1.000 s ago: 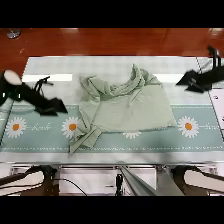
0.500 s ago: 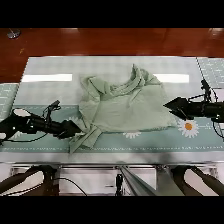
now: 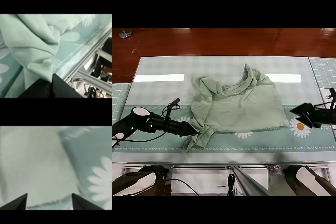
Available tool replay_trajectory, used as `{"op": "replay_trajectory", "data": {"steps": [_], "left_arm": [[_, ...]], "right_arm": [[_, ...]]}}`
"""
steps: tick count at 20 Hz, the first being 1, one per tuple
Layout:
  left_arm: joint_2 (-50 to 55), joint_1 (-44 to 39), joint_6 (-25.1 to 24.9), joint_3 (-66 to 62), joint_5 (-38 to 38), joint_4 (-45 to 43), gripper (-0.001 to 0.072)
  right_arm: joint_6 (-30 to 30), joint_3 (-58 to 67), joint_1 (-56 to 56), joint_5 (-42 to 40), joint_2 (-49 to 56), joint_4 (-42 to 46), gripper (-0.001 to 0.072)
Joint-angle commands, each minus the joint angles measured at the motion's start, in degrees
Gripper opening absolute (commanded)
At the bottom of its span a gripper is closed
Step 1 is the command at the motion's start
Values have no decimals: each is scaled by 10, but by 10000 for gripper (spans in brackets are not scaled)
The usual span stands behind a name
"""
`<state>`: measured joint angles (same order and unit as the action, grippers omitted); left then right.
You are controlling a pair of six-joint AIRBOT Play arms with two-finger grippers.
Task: Fold the shirts.
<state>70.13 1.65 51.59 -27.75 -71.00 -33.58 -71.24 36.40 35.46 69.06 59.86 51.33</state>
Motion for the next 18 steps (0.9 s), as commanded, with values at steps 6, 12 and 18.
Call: {"op": "replay_trajectory", "data": {"steps": [6, 12, 18], "left_arm": [[0, -2, -3, -9, 2, 2, 17], [0, -2, 3, -9, 5, 2, 17], [-1, -1, 36, -16, 6, 2, 17]], "right_arm": [[-9, -47, -14, -12, 63, 16, 629], [-16, 11, -103, -75, 141, -29, 629], [-17, 87, -199, -73, 191, -48, 35]]}}
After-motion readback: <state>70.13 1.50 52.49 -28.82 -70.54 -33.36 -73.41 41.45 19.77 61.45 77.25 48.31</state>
